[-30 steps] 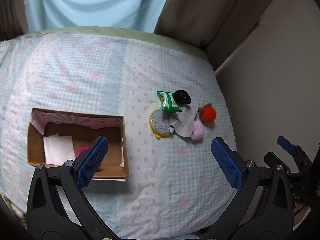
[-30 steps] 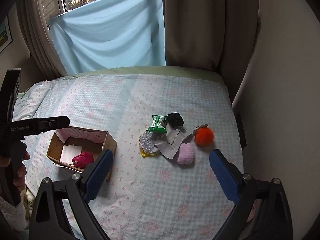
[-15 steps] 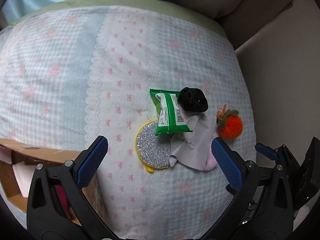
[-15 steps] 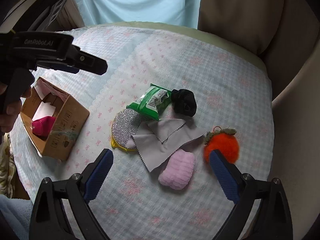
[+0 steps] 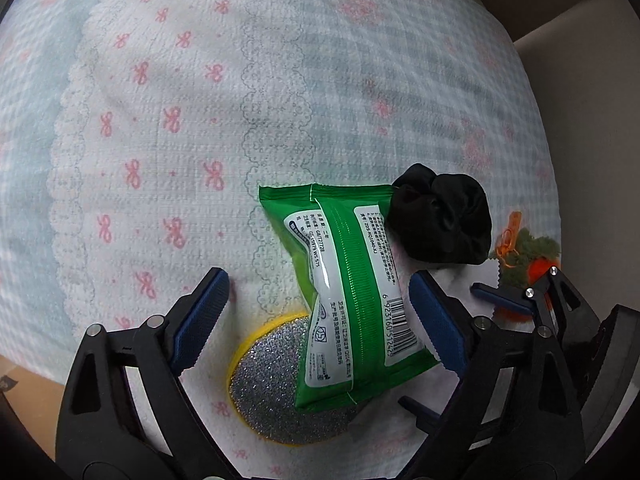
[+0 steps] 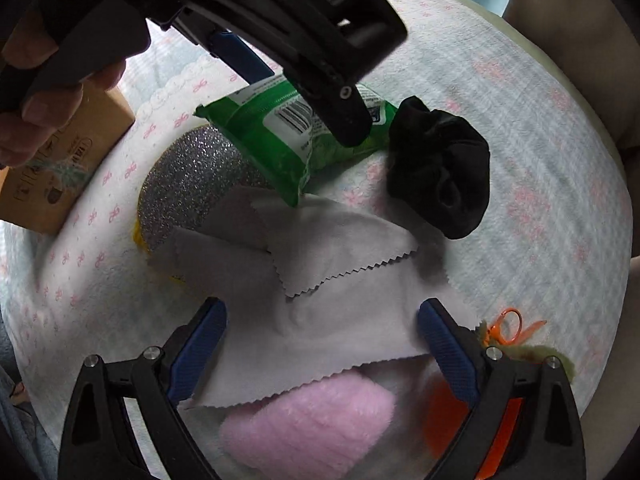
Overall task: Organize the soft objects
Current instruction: 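Grasp the green wipe pack with left gripper while right grasps grey cloth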
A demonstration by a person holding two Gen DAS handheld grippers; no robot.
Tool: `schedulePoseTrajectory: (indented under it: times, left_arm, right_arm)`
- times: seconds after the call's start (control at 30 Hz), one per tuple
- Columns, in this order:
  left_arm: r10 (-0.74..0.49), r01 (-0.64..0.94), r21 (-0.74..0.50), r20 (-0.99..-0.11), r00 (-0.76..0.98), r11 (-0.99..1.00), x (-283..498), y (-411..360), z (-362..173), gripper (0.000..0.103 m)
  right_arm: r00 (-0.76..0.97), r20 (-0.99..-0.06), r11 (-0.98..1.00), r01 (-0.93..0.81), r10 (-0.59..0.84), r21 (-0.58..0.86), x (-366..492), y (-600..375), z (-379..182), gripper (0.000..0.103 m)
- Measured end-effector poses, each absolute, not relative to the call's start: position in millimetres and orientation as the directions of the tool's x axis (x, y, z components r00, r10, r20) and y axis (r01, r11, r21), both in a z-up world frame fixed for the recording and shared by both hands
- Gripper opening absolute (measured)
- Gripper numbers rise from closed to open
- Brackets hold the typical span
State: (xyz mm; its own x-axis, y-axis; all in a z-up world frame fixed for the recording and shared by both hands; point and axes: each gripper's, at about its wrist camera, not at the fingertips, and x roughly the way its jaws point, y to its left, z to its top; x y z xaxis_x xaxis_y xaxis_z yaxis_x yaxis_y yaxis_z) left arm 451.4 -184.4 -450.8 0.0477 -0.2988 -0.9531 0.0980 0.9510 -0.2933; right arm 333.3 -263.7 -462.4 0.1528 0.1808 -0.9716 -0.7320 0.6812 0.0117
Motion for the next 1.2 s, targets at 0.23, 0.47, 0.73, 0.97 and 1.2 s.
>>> schedulePoseTrajectory:
  times: [0.23, 0.47, 0.73, 0.97, 1.2]
  left_arm:
    - [-0.258, 0.135, -0.248, -0.964, 0.061, 0.959, 454, -193, -459, 0.053]
    - [-0.25, 0.188, -0.232, -0.965, 0.078, 0.954, 460, -202, -453, 0.038]
    - [-0.269, 0.171, -0.252, -0.959, 0.086, 0.953, 453, -201, -449, 0.037]
    - [-0.288, 0.168, -0.269, -0.952, 0.099, 0.948, 440, -190, -440, 0.036]
    - [-0.302, 0.174, -0.279, -0.945, 0.124, 0.944, 430, -179, -418, 0.035]
  right_arm:
    - [0.179, -0.973, 0.578, -0.814, 0.147, -0.062, 322, -251, -473, 0.085]
    - [0.197, -0.966, 0.589, -0.806, 0.167, -0.063, 315, -249, -463, 0.031]
    - [0.18, -0.956, 0.686, -0.727, 0.233, 0.03, 337, -275, -449, 0.006]
    - [0.187, -0.939, 0.74, -0.666, 0.287, 0.094, 350, -301, -431, 0.005]
    - [0.229, -0.931, 0.763, -0.642, 0.286, 0.077, 339, -303, -396, 0.005]
